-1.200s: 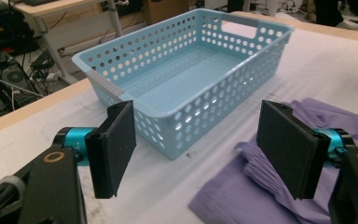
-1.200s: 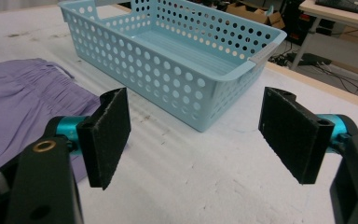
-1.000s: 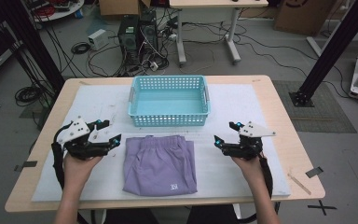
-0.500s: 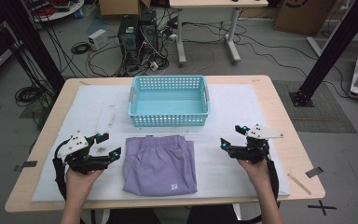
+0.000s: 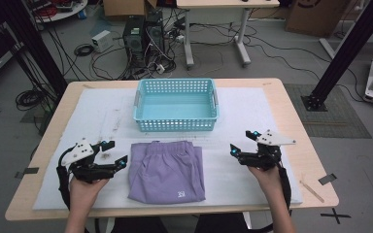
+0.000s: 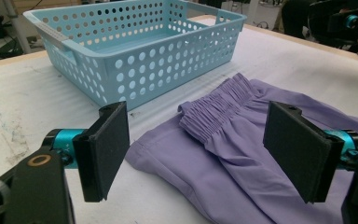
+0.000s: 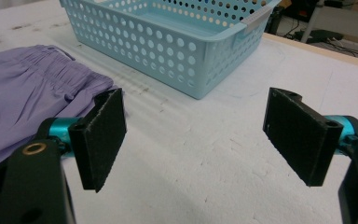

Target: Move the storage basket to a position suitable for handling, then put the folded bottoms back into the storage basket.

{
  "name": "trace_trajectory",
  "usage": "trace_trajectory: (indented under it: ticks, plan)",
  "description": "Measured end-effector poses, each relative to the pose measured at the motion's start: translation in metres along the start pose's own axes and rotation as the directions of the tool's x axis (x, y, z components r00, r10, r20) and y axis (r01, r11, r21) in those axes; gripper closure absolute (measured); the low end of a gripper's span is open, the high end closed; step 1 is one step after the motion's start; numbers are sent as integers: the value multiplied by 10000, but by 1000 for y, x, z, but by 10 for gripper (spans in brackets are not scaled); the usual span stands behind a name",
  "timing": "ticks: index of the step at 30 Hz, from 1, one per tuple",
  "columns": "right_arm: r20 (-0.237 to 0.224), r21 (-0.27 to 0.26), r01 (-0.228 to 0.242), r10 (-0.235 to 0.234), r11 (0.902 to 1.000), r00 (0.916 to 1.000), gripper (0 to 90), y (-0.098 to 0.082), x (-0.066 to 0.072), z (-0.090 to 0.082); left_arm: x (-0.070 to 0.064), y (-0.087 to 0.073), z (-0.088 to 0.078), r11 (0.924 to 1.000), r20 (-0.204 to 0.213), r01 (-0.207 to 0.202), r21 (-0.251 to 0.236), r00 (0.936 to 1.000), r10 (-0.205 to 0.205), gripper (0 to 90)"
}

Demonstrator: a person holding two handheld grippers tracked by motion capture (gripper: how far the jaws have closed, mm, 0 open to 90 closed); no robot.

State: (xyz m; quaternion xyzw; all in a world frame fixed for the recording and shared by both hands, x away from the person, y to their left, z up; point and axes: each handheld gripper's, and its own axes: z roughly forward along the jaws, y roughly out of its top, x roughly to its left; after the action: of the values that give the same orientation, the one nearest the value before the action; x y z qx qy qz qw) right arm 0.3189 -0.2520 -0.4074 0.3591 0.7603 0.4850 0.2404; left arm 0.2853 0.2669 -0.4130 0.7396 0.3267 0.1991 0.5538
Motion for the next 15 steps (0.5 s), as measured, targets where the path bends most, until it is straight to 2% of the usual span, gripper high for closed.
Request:
trace_trajectory:
  ticks: [7,12,15]
  plan:
    - [175,-44,-90,90,10000,9998,217,0,0,-2,3,-2,1,9979,-33,590,280,9983,-590,228]
    - [245,-10,-412,412,9991,9988,217,0,1,-2,2,-4,0,9956,-140,738,581,9972,-731,228]
    - [382,50,-663,660,9978,9971,218,1,6,-1,1,-8,0,9925,-252,850,880,9962,-831,242]
